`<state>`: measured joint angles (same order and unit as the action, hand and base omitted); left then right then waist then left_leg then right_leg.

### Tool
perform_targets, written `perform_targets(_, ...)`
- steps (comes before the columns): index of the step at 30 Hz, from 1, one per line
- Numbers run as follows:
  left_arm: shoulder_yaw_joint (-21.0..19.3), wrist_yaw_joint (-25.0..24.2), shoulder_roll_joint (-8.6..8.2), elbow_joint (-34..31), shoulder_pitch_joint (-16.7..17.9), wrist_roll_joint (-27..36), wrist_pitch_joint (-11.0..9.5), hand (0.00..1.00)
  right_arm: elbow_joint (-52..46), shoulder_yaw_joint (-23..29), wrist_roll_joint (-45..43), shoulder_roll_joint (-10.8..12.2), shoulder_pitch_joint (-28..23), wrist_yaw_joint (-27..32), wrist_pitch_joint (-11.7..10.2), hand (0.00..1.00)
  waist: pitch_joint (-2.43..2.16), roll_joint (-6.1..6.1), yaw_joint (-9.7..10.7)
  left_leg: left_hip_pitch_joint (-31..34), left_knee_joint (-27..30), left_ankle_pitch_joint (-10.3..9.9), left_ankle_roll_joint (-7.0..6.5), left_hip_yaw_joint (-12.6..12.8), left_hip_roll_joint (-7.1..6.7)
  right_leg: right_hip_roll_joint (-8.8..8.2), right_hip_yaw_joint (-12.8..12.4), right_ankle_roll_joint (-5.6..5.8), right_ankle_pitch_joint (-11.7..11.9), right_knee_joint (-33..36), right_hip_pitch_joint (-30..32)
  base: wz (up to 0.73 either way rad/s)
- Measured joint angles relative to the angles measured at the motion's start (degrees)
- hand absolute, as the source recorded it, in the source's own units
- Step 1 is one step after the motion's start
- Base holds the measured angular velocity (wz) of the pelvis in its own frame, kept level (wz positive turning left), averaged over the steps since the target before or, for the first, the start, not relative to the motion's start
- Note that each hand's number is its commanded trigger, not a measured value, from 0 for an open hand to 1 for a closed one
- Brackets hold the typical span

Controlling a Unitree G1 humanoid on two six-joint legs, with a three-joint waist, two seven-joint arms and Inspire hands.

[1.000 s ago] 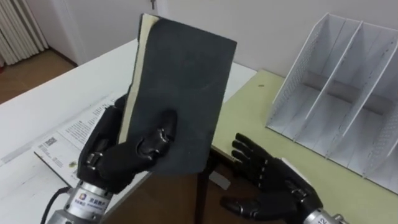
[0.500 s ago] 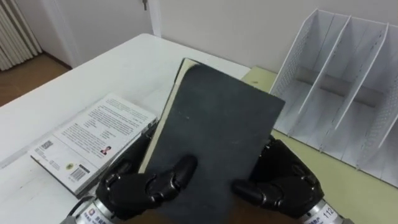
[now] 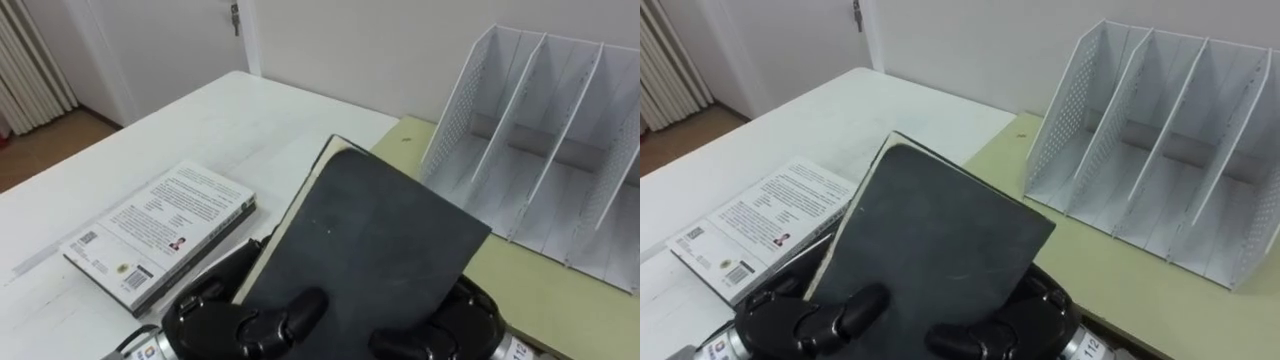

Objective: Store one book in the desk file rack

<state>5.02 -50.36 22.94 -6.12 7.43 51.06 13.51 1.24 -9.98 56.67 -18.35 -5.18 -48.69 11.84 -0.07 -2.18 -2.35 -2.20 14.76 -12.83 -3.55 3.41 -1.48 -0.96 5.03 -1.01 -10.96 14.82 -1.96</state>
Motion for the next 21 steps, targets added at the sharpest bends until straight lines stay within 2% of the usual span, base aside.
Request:
perform_targets(7,0.4,-1.1,0.58,0.1,-0.1,1.1,0.2,1.0,0.0,0.1,0.1,-0.7,0.0,1.2,-0.2,1.0,0.0,0.04,-1.1,0.0,0.0,0.0,0.02,0.0,0.03,0.01,0.0,-0.03,0.0,0.0,0.1,0.0)
perform_targets(13,0.4,-0.9,1.26,1.0,-0.4,1.2,0.2,1.0,0.0,-0.1,-0.4,-1.8,0.0,2.4,-0.5,1.0,0.04,0.11,-1.1,0.2,0.0,-0.1,0.06,0.0,0.07,0.02,0.2,-0.07,-0.1,-0.1,0.1,0.0)
perform_targets(17,1.2,-1.0,2.49,2.2,-1.2,1.2,0.3,1.0,0.0,-0.9,-0.7,-2.6,0.0,2.8,-0.4,1.0,0.04,0.11,-1.2,0.5,0.1,-0.1,0.07,0.0,0.1,0.02,0.4,-0.09,-0.1,-0.1,0.3,0.0)
perform_targets(21,1.6,-1.2,2.54,2.9,-1.4,1.2,0.3,1.0,0.0,-1.1,-0.5,-2.9,-0.2,2.9,-0.4,1.0,0.03,0.09,-1.2,0.8,0.1,-0.1,0.07,0.1,0.14,0.03,0.4,-0.09,-0.1,0.0,0.8,0.0)
